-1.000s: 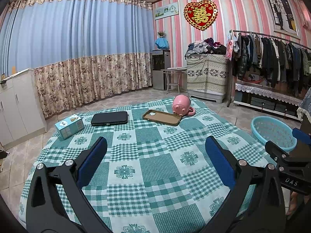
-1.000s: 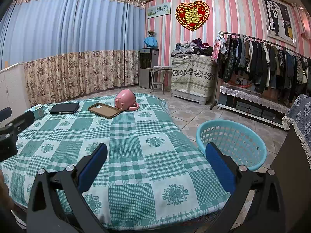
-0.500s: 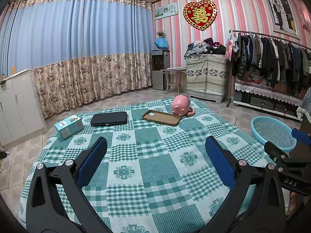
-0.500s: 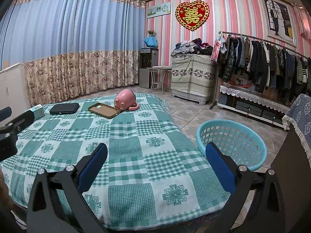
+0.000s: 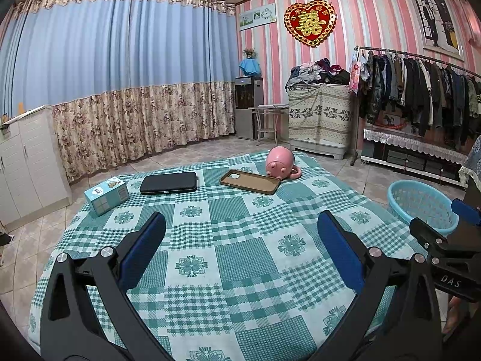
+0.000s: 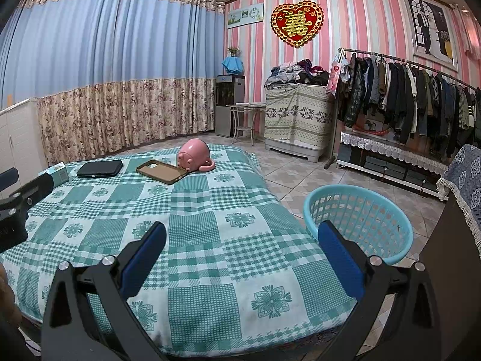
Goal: Collect trash
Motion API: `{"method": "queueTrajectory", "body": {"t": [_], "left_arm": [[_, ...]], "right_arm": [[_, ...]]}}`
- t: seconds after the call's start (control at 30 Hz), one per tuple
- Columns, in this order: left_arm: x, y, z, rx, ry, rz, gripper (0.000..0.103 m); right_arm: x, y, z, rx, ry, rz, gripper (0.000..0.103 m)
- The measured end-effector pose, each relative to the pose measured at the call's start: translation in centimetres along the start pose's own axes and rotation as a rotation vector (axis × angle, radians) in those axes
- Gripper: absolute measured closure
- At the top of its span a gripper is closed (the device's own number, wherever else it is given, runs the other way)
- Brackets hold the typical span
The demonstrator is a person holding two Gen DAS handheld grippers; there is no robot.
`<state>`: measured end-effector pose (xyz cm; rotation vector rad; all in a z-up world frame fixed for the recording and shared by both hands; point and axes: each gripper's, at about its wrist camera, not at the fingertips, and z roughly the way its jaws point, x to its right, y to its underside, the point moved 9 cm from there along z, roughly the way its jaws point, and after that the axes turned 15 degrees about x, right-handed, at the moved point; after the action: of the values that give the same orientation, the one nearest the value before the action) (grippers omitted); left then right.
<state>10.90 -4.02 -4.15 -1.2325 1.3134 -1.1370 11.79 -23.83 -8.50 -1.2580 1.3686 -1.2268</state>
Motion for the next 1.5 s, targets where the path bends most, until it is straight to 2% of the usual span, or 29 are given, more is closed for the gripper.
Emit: {"method": "queueTrajectory", "body": {"t": [1.5], "left_arm": [[0.14,0.27,0.0,-0.009,0.006,0.0,0.005]], "right_arm": [[-0.03,0.04,-0.03,-0.001,0.001,-0.001,0.004]]}}
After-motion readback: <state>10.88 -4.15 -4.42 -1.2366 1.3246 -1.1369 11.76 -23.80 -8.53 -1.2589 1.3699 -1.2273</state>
